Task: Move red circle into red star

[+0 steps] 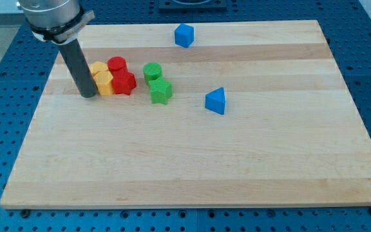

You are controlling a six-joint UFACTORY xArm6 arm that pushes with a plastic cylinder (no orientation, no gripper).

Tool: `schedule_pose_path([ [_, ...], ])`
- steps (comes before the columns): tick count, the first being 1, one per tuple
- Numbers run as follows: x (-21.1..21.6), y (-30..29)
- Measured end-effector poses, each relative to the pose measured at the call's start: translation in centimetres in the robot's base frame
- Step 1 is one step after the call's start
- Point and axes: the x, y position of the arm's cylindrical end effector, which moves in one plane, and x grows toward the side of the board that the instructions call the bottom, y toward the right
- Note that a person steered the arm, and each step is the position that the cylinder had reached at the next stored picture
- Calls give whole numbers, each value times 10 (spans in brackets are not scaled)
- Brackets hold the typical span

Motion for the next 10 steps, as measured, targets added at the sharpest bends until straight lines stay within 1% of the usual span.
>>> schedule_pose_path([
  [1, 0, 0],
  [2, 7, -13],
  [3, 16, -54],
  [4, -34, -64],
  [5, -76, -56],
  [7, -87, 11],
  [10, -88, 29],
])
